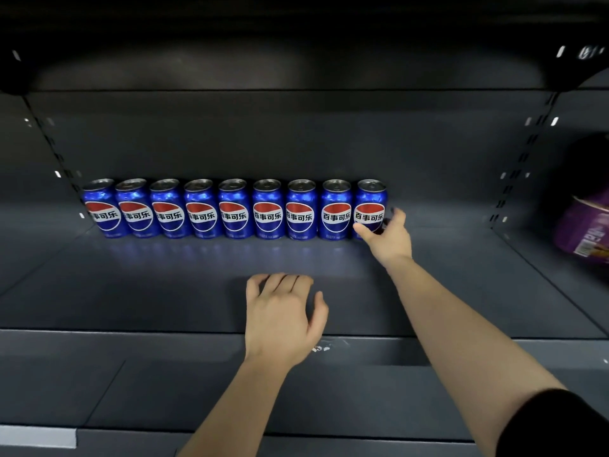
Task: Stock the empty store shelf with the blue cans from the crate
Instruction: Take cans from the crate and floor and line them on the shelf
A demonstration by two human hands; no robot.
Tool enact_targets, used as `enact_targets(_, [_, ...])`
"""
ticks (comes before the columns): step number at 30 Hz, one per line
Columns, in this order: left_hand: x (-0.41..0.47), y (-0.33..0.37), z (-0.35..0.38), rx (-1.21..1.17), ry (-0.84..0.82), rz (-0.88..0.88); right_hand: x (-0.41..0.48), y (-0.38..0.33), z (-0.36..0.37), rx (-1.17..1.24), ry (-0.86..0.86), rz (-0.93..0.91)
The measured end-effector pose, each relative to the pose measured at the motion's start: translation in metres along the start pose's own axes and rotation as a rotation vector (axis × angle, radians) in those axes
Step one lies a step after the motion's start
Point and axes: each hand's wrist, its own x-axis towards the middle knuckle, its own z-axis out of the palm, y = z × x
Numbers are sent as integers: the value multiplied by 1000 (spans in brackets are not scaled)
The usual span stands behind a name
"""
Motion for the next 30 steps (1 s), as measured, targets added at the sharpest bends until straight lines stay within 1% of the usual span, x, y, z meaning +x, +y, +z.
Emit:
enact_targets(3, [0, 0, 0, 9, -2, 5, -10, -5, -4, 103, -69, 64])
enact_targets(7, [0, 1, -2, -2, -2, 13, -34, -6, -16, 115, -110, 129])
enact_targets(12, [-3, -1, -4, -17, -44, 67, -86, -7, -30, 85, -103, 41])
enact_targets(16, [-29, -4, -22, -80, -35, 104, -137, -21, -43, 276, -189, 50])
enact_targets(20, [-69, -10, -47, -135, 7, 131, -199, -38, -56, 356, -277, 17])
enact_targets(23, [-99, -13, -62, -155, 2, 150, -242, -37, -51, 310, -341, 18])
enact_targets(27, [-152, -25, -67, -177, -24, 184, -294, -6, -31, 172, -456, 27])
enact_targets(30, [-199, -40, -55, -144, -129, 173, -322, 38, -12, 23, -536, 48])
